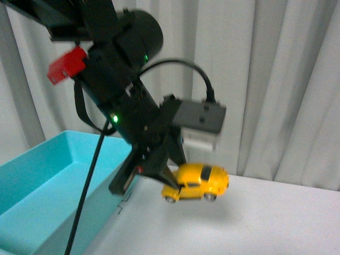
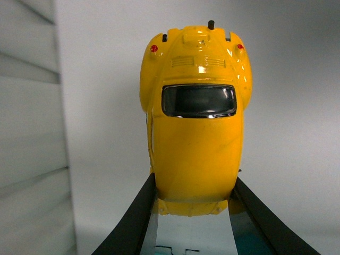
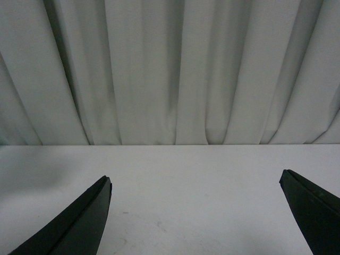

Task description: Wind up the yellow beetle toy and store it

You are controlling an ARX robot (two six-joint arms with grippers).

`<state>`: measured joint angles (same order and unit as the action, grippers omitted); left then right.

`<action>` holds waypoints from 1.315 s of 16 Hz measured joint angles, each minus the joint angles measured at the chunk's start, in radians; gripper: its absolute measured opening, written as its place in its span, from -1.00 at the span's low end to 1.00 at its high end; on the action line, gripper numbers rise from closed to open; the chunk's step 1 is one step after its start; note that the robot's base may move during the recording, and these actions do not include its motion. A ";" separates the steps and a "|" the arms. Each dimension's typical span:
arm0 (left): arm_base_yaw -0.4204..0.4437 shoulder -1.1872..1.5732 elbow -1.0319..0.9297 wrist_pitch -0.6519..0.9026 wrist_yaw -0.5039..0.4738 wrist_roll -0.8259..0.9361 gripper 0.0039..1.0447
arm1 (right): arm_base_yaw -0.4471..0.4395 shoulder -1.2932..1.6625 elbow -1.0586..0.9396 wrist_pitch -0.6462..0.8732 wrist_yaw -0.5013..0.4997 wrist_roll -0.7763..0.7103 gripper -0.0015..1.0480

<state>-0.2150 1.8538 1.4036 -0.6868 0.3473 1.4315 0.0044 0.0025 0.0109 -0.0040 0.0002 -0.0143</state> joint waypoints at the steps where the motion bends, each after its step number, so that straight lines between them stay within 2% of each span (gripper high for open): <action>1: 0.029 -0.023 0.025 0.013 0.045 -0.049 -0.38 | 0.000 0.000 0.000 0.000 0.000 0.000 0.87; 3: 0.124 -0.043 0.094 0.068 0.102 -0.211 -0.39 | 0.000 0.000 0.000 0.000 0.000 0.000 0.87; 4: 0.173 -0.043 0.119 0.075 0.098 -0.284 -0.39 | 0.000 0.000 0.000 0.000 0.000 0.000 0.87; 6: 0.311 -0.033 0.154 0.086 0.005 -0.482 -0.39 | 0.000 0.000 0.000 0.000 0.000 0.000 0.87; 8: 0.391 0.011 0.163 0.134 -0.104 -0.638 -0.39 | 0.000 0.000 0.000 0.000 0.000 0.000 0.87; 11: 0.445 0.087 0.139 0.147 -0.262 -0.823 -0.39 | 0.000 0.000 0.000 0.000 0.000 0.000 0.87; 15: 0.496 0.124 0.054 0.195 -0.394 -0.856 -0.39 | 0.000 0.000 0.000 0.000 0.000 0.000 0.87; 18: 0.513 0.158 -0.018 0.249 -0.455 -0.845 -0.39 | 0.000 0.000 0.000 0.000 0.000 0.000 0.87; 21: 0.517 0.177 -0.073 0.277 -0.459 -0.844 -0.39 | 0.000 0.000 0.000 0.000 0.000 0.000 0.87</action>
<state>0.3019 2.0312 1.3308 -0.4103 -0.1112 0.5873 0.0044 0.0025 0.0109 -0.0040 0.0002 -0.0147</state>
